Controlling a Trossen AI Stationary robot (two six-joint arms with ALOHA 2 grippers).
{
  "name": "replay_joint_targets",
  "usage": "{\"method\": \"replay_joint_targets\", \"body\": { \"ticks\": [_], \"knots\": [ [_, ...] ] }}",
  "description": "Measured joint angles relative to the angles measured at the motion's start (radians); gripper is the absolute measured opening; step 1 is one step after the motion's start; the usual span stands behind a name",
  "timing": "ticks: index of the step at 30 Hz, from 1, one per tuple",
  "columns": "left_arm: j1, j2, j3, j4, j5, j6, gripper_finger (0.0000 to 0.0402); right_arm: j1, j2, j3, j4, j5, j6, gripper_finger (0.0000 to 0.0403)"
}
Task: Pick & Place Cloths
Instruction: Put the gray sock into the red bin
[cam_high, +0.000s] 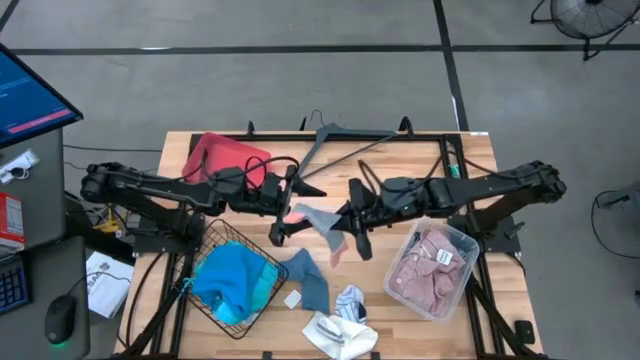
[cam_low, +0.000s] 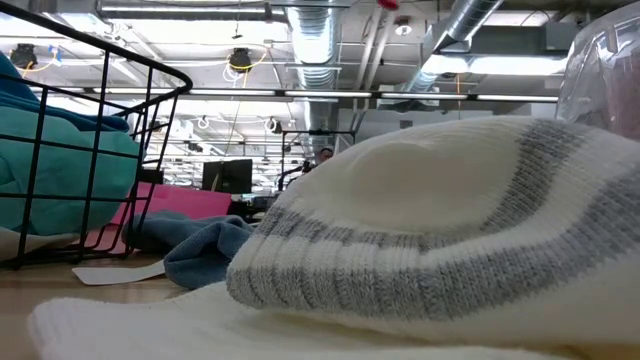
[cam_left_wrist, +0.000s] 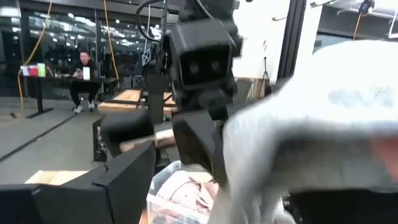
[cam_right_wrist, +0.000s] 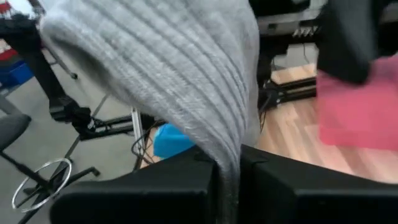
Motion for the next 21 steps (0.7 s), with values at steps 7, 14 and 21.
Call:
{"method": "replay_joint_targets", "body": {
  "ticks": [7,14,21],
  "knots": [
    [0.000,-0.011,0.000,0.004,0.000,-0.015,0.0248,0.009,0.024,0.000,0.017,-0.038,0.005,0.0004],
    [0.000,-0.007,0.000,0.000,0.000,-0.044,0.0065,0.006,0.024,0.000,0.027,-0.044,0.016,0.0030],
    [-0.001,-0.109,0.000,-0.135,-0.165,0.012,0.0002,-0.011,-0.079,0.001,-0.104,-0.046,-0.007,0.0088]
  ]
}}
